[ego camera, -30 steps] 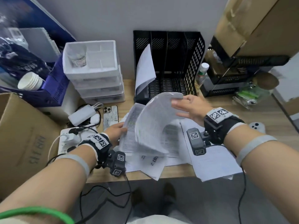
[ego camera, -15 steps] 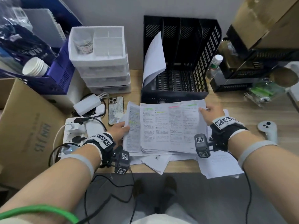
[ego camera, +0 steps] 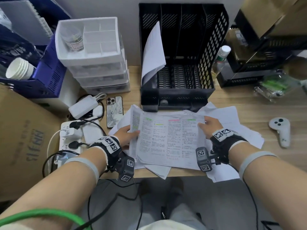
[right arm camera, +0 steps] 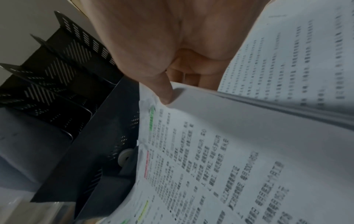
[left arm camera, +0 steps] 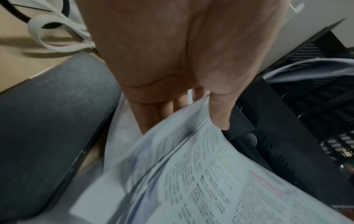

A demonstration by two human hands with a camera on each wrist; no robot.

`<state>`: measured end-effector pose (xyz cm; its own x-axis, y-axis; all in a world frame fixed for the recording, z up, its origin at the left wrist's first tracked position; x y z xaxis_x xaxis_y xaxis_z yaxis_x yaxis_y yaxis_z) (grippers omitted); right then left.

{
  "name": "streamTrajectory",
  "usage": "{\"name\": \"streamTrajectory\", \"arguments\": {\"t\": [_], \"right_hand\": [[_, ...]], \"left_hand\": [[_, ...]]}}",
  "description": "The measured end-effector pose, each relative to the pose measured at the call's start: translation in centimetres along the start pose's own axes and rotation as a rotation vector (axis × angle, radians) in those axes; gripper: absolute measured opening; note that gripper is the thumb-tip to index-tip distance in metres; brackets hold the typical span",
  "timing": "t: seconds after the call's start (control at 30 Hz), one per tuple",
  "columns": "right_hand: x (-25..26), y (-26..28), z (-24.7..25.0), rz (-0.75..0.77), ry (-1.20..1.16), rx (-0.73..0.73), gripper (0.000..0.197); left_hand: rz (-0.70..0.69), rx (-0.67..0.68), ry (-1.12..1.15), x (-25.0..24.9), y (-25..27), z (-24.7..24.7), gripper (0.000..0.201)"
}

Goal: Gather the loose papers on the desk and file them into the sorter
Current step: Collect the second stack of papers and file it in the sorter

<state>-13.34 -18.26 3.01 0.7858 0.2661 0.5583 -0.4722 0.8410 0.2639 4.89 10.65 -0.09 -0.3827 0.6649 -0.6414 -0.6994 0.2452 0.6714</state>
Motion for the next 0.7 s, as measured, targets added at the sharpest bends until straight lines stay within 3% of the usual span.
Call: {"name": "streamTrajectory", "arguments": {"t": [0.13, 0.3, 0.43, 0.53, 0.63, 0.7], "right_hand": [[2.0, 0.1, -1.2, 0.041, -0.093, 0.032, 0.031], [2.2, 0.4, -2.9, 0.013, -0.069, 0.145, 0.031], [-0.6, 1.1, -2.9, -0.173, 0.039, 0.194, 0.061], [-2.4, 1.4, -2.4, -0.226, 0.067, 0.221, 0.083], [-2.8, 1.1, -1.2, -0.247, -0.101, 0.175, 0.085], [-1.9, 1.0, -0.2, -0.233, -0.303, 0.216, 0.069]], "left_hand": [[-0.07, 0.025, -0.084, 1.0, -1.4, -0.8, 0.051], [-0.065, 0.028, -0.125, 1.7, -2.7, -0.6, 0.049], [-0.048, 0.034, -0.067, 1.1, -2.4, -0.1, 0.038], [-0.05, 0.079, 0.011, -0.2, -1.9, 0.6, 0.03], [-0.084, 0.08, 0.088, -2.8, -0.9, 1.8, 0.019], [-0.072, 0.107, 0.19, -4.7, 0.1, 2.2, 0.021]]}}
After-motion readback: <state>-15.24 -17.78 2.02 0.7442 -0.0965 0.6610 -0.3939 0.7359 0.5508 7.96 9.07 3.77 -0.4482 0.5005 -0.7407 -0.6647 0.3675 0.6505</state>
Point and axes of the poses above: each hand's wrist, its own y-axis away from the middle knuckle, its own z-axis out of the back of the hand, x = y × z, the point moved 4 cm from there along -y, towards the middle knuckle, and after that the axes turned 15 degrees about -x, right-handed, at the moved point
